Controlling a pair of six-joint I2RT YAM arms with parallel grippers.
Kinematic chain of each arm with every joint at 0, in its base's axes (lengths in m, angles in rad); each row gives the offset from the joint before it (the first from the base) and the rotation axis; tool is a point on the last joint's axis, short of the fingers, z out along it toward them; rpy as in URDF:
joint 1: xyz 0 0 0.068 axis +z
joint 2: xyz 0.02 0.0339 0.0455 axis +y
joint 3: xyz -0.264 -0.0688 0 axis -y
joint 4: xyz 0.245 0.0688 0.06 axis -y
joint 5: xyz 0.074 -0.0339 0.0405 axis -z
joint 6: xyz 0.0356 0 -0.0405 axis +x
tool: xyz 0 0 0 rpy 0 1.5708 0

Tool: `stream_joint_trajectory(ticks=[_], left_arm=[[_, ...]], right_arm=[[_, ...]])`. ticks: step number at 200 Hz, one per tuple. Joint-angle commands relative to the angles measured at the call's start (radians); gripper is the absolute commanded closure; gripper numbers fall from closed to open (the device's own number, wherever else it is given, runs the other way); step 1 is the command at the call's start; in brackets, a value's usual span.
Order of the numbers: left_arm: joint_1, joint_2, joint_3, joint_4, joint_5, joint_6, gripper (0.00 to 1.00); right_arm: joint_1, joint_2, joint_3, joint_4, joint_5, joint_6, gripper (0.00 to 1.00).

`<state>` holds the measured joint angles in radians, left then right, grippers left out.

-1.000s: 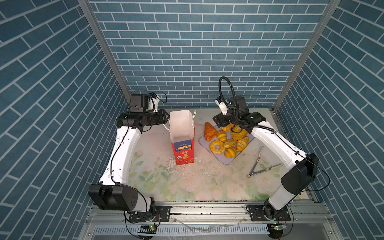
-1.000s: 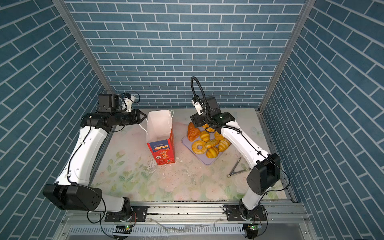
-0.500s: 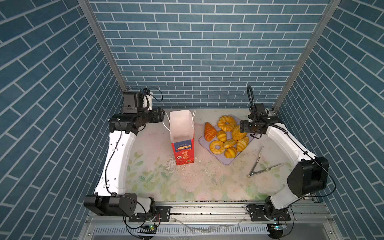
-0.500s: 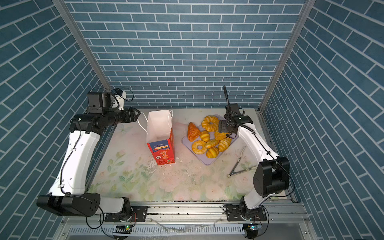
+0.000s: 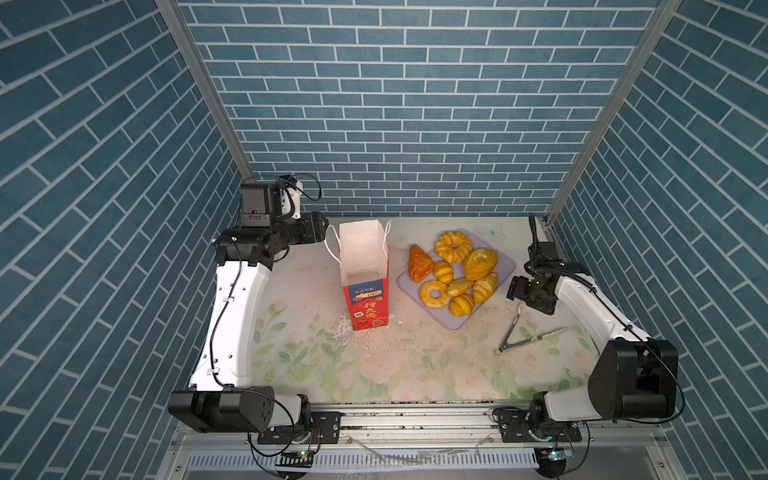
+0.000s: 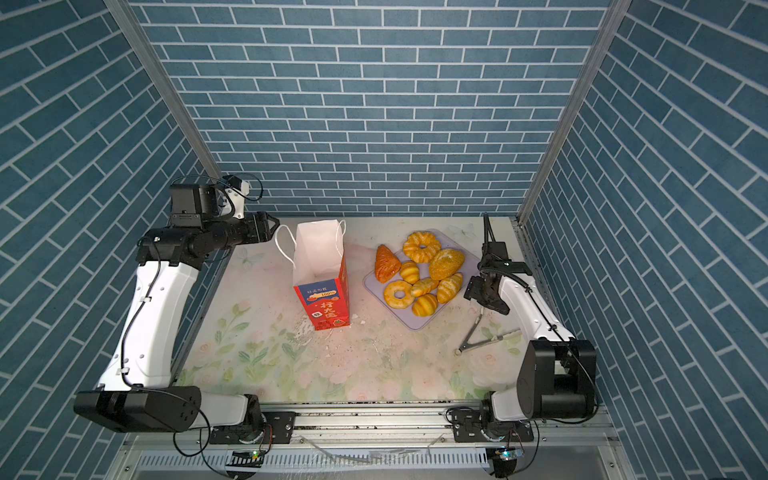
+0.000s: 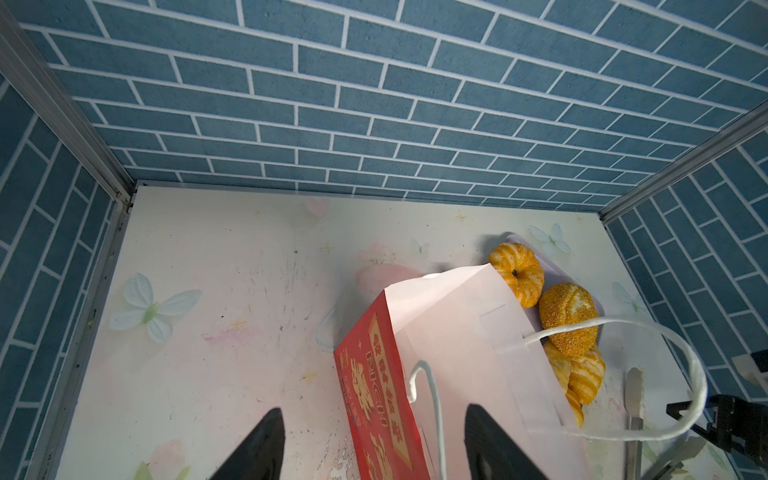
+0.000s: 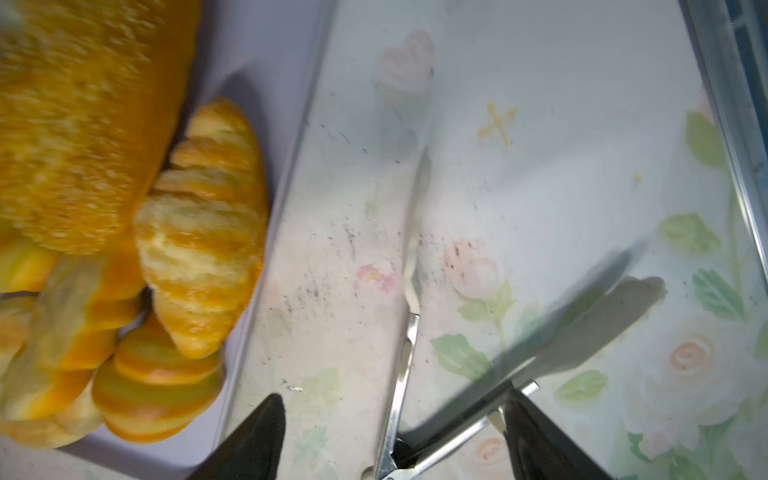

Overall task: Place the fake bread into the paper bag
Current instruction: 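Lower the right gripper onto the metal tongs and close on them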

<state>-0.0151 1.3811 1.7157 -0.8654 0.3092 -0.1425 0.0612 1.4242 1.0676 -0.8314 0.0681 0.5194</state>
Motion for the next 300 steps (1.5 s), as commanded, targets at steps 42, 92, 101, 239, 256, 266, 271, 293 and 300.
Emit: stream_joint_trajectory(ticks=[42,92,101,239,256,266,271,293,300], left_arm=[[0.014,-0.003,-0.016,0.022,0.029,-0.005,0.3],[0.017,-0.011,-0.03,0.023,0.035,-0.003,0.3],[0.018,-0.011,-0.034,0.025,0.037,-0.001,0.3],[0.028,-0.019,-0.06,0.028,0.015,-0.011,0.3],[0.027,-0.026,-0.077,0.045,0.013,-0.024,0.3],[0.027,-0.032,-0.083,0.052,0.013,-0.029,0.3],[0.027,-0.033,-0.088,0.054,0.011,-0.03,0.3],[0.027,-0.048,-0.102,0.055,-0.001,-0.032,0.3],[0.029,-0.051,-0.105,0.054,-0.004,-0.032,0.3]], right_arm=[[-0.031,-0.038,-0.094,-0.024,-0.076,0.141,0.13],[-0.03,-0.103,-0.136,-0.066,-0.053,0.25,0.08],[-0.031,-0.108,-0.149,-0.07,-0.044,0.272,0.07],[-0.03,0.029,-0.258,0.093,-0.089,0.439,0.02],[-0.03,0.061,-0.246,0.103,-0.079,0.431,0.02],[-0.03,0.073,-0.24,0.111,-0.077,0.423,0.02],[-0.03,0.077,-0.242,0.117,-0.076,0.421,0.02],[-0.03,0.097,-0.235,0.142,-0.07,0.403,0.06],[-0.03,0.106,-0.231,0.145,-0.068,0.388,0.08]])
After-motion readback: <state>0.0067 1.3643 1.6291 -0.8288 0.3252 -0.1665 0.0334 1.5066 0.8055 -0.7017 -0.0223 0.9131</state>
